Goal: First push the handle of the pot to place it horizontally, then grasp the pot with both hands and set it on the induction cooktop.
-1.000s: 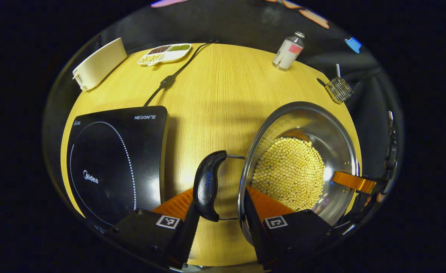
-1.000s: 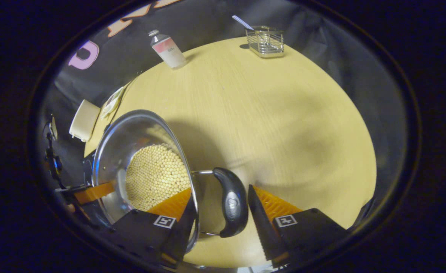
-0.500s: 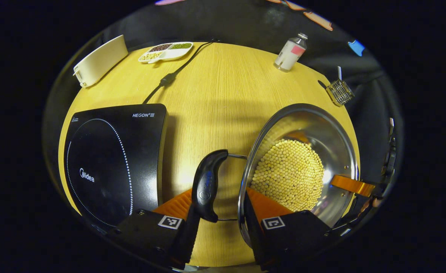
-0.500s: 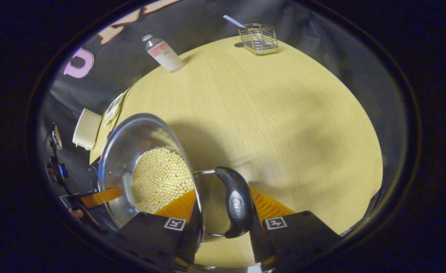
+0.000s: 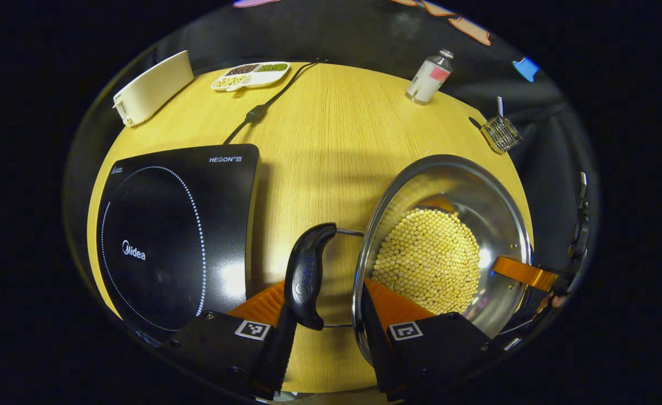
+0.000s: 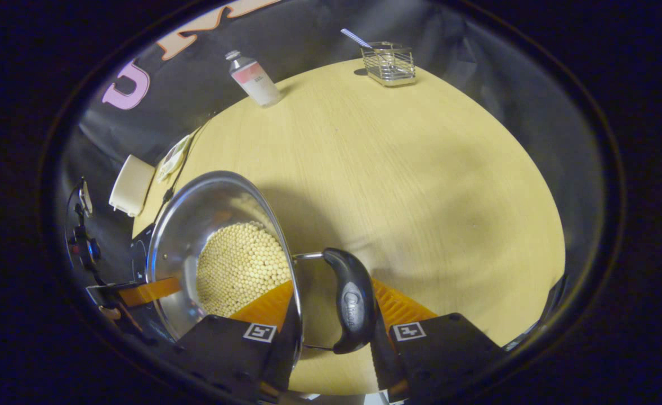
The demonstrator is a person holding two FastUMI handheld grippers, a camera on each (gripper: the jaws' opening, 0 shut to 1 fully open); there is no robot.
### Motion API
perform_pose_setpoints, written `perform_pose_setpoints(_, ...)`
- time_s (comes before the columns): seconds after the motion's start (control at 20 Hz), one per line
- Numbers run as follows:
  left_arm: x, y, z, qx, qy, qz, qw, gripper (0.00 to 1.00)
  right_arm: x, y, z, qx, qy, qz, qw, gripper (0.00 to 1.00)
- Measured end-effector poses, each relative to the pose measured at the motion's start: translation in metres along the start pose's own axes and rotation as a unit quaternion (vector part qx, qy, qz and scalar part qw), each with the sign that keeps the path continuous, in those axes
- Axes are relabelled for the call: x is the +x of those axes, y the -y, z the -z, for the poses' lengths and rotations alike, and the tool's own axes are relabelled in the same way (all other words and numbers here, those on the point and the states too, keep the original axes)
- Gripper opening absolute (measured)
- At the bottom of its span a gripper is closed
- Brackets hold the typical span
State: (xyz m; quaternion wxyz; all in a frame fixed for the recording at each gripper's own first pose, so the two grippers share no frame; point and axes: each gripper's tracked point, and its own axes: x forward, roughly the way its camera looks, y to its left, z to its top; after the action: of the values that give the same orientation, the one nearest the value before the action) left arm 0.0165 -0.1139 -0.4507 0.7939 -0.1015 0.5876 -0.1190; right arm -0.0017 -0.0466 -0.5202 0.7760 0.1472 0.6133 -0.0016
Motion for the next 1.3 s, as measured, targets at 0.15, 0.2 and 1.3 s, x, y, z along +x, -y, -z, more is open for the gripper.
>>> perform_pose_setpoints(0.15,-0.004,-0.003,-0.003,0.011,0.009,-0.004,1.000,0.62,-0.001,-0.004,0.002,-0.002,0.004,0.001,1.000,0.55)
perform_pose_setpoints(0.2,-0.006,-0.005,-0.004,0.013,0.012,-0.004,1.000,0.62,-0.002,-0.005,0.001,-0.002,0.008,0.001,1.000,0.60)
perform_pose_setpoints(1.3,-0.062,-0.040,-0.037,0.015,0.093,0.000,0.996,0.63,-0.045,-0.067,-0.015,-0.026,0.077,-0.019,0.997,0.55)
